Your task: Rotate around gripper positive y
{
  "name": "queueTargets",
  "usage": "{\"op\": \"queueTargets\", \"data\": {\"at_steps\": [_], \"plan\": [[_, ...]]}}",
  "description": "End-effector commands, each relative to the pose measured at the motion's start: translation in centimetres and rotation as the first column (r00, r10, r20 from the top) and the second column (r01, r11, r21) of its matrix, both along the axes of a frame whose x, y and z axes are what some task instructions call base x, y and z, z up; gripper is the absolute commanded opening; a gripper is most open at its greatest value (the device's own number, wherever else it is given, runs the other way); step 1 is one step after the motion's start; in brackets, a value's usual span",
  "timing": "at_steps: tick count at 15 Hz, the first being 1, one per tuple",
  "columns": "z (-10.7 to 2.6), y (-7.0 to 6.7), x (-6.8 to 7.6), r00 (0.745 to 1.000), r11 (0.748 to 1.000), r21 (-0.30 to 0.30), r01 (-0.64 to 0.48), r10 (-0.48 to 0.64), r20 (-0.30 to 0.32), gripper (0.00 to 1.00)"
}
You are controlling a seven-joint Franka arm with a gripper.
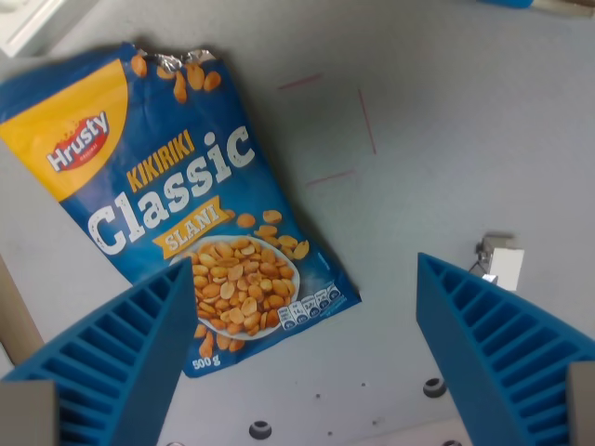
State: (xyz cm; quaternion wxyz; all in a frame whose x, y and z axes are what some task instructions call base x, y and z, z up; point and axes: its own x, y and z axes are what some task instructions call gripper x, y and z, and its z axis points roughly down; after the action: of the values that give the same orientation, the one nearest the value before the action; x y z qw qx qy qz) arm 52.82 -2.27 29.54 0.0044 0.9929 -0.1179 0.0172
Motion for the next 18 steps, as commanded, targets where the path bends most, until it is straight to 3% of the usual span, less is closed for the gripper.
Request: {"op": "queueTargets", "data": {"at_steps": [1,18], "plan": [[-0.12,0.05,-0.96,0.98,0.998,-0.055,0.006,0.005,0.199,1.0],[-0.12,0.05,-0.96,0.913,0.994,-0.106,0.022,0.023,0.408,1.0]]}}
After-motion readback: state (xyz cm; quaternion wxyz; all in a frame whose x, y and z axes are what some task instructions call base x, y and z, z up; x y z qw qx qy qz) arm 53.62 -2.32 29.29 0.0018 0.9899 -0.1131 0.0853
